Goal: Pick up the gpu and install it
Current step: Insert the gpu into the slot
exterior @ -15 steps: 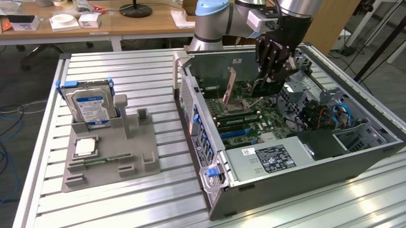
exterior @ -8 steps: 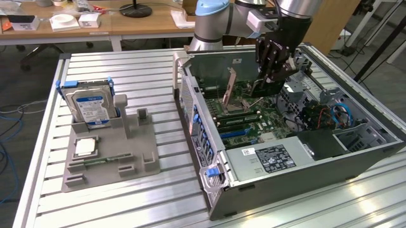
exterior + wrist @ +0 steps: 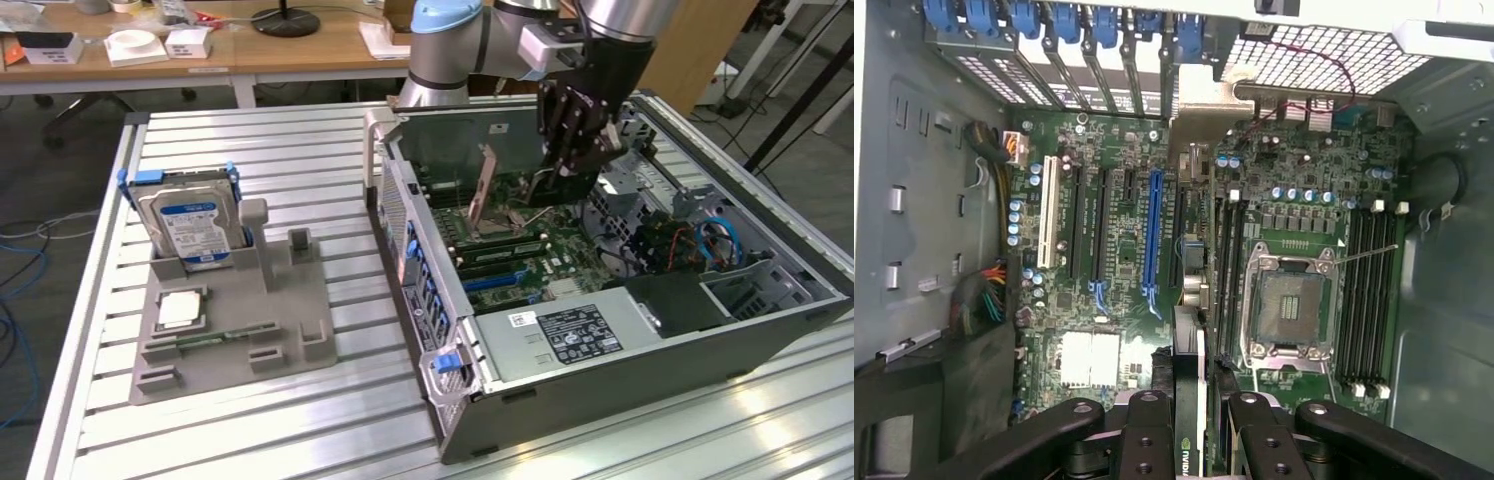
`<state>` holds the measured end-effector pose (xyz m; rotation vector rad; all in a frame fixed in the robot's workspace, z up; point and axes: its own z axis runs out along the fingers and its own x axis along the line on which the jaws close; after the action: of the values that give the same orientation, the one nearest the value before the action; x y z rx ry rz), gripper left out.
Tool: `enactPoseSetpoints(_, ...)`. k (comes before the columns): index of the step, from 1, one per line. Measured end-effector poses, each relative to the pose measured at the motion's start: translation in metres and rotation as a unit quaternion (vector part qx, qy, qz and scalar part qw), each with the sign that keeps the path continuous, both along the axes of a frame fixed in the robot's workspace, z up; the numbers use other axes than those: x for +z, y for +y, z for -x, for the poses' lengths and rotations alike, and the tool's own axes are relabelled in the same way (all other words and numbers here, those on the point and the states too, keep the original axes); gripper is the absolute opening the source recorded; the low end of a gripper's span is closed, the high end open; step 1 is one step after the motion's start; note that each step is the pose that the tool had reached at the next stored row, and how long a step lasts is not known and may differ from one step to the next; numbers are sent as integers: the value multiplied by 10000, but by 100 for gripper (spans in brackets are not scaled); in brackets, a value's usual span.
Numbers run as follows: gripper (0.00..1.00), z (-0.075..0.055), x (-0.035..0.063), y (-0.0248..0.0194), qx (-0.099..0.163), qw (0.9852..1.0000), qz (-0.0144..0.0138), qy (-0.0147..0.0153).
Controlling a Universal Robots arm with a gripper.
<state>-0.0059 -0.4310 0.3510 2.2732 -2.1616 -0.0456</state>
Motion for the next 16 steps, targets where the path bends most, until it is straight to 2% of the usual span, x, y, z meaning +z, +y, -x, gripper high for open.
enactPoseSetpoints(7,26,0,-44,-7,-206,9998,1,-4)
enactPoseSetpoints(13,26,1,-98,-7,-498,9988,1,-5)
enactPoseSetpoints(16,26,2,-104,-8,-524,9986,2,-7)
